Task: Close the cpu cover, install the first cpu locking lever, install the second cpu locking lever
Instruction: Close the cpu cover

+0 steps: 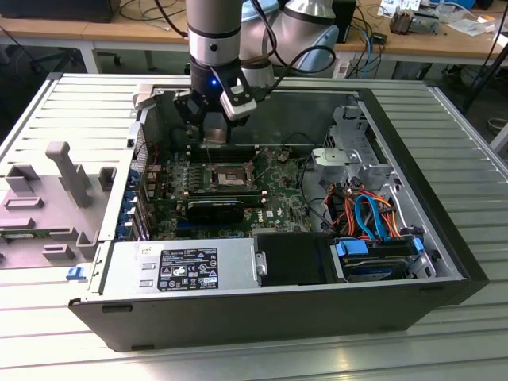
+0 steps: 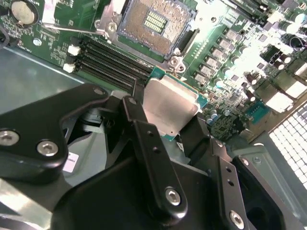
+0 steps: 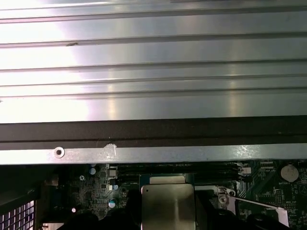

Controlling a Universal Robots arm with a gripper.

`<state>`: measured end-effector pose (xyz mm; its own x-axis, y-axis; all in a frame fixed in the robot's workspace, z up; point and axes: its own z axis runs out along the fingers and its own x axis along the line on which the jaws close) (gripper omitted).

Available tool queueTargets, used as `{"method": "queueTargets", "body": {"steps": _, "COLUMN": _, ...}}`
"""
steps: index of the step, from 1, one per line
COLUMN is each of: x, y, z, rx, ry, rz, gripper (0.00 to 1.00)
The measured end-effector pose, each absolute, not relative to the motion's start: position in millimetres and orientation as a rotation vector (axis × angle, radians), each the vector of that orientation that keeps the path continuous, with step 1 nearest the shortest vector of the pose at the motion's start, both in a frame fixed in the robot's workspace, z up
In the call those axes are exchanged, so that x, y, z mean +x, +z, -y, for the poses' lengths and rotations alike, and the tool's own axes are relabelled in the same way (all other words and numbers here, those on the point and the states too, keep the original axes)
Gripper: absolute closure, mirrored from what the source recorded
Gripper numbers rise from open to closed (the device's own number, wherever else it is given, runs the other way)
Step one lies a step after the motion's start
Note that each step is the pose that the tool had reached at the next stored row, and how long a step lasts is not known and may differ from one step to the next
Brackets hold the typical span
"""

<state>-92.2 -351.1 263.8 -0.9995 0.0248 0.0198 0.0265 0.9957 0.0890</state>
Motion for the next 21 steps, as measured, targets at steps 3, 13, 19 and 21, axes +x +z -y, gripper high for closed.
{"method": "queueTargets", "body": {"steps": 3, "x": -92.2, "y": 263.3, "z": 351.1, "rx": -0.040, "ry": -0.140, "rz": 3.120, "gripper": 0.45}}
{"method": "queueTargets", "body": {"steps": 13, "x": -92.5, "y": 284.7, "z": 351.1, "rx": -0.039, "ry": -0.140, "rz": 3.130, "gripper": 0.45}}
{"method": "queueTargets", "body": {"steps": 19, "x": -92.5, "y": 295.1, "z": 351.1, "rx": -0.039, "ry": -0.141, "rz": 3.132, "gripper": 0.45}}
{"method": "queueTargets", "body": {"steps": 21, "x": -92.5, "y": 295.2, "z": 351.1, "rx": -0.039, "ry": -0.141, "rz": 3.133, "gripper": 0.45}}
